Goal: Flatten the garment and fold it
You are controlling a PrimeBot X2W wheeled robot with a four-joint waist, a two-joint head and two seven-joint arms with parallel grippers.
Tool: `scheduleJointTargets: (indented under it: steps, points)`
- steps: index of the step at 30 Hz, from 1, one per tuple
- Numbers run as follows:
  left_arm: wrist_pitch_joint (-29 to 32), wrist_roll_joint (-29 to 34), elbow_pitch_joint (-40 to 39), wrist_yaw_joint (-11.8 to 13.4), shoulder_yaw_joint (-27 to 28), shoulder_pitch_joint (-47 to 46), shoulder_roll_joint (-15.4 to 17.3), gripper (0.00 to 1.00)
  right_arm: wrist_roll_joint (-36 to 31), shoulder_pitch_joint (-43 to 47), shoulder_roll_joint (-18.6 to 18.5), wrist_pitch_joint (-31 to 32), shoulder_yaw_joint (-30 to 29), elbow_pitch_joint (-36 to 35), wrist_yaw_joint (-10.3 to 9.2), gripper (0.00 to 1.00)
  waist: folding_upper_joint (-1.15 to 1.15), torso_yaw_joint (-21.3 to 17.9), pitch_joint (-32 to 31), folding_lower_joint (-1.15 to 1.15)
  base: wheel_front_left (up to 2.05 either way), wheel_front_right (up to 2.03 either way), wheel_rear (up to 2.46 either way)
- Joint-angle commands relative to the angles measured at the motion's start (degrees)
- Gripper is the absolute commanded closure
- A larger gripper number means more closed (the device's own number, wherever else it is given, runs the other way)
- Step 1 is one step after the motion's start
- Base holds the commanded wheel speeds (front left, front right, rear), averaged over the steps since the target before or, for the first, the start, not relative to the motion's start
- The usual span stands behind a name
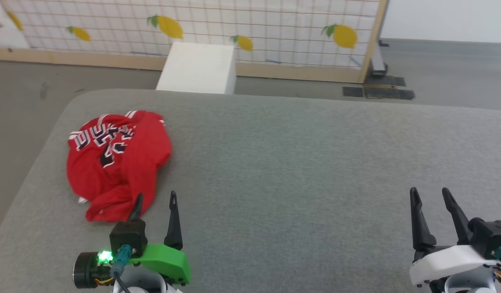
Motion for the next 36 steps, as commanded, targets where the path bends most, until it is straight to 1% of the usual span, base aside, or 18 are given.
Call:
scheduleJointTargets:
  steps: [1, 12, 20, 26, 36]
  points:
    - [-0.58, -0.18, 0.26, 0.4, 0.11, 0.36, -0.09, 0.0, 0.76, 0.69, 0.03, -0.63, -0.2, 0.1, -0.06, 0.0, 0.0, 2.72, 0.04, 0.0, 0.0, 0.0, 0.0]
    - [-1.88, -0.61, 0.23, 1.33, 0.85, 1.84, -0.05, 0.0, 1.19, 1.09, 0.04, -1.94, 0.19, 0.59, -0.07, 0.0, 0.0, 12.25, 0.64, 0.0, 0.0, 0.0, 0.0]
    - [-2.85, -1.13, 0.43, 1.93, 1.07, 2.85, -0.09, 0.0, 1.54, 1.49, 0.04, -2.91, 0.9, 1.65, -0.07, 0.0, 0.0, 18.0, 0.77, 0.0, 0.0, 0.0, 0.0]
    - [-3.55, -1.4, 0.58, 2.37, 1.12, 3.61, -0.11, 0.0, 2.31, 2.03, 0.04, -3.61, 1.18, 2.59, -0.08, 0.0, 0.0, 20.88, 0.53, 0.0, 0.0, 0.0, 0.0]
    - [-4.72, -1.96, 0.84, 3.21, 0.94, 4.76, -0.16, 0.0, 3.19, 3.08, 0.05, -4.79, 0.96, 3.71, -0.09, 0.0, 0.0, 24.18, 0.34, 0.0, 0.0, 0.0, 0.0]
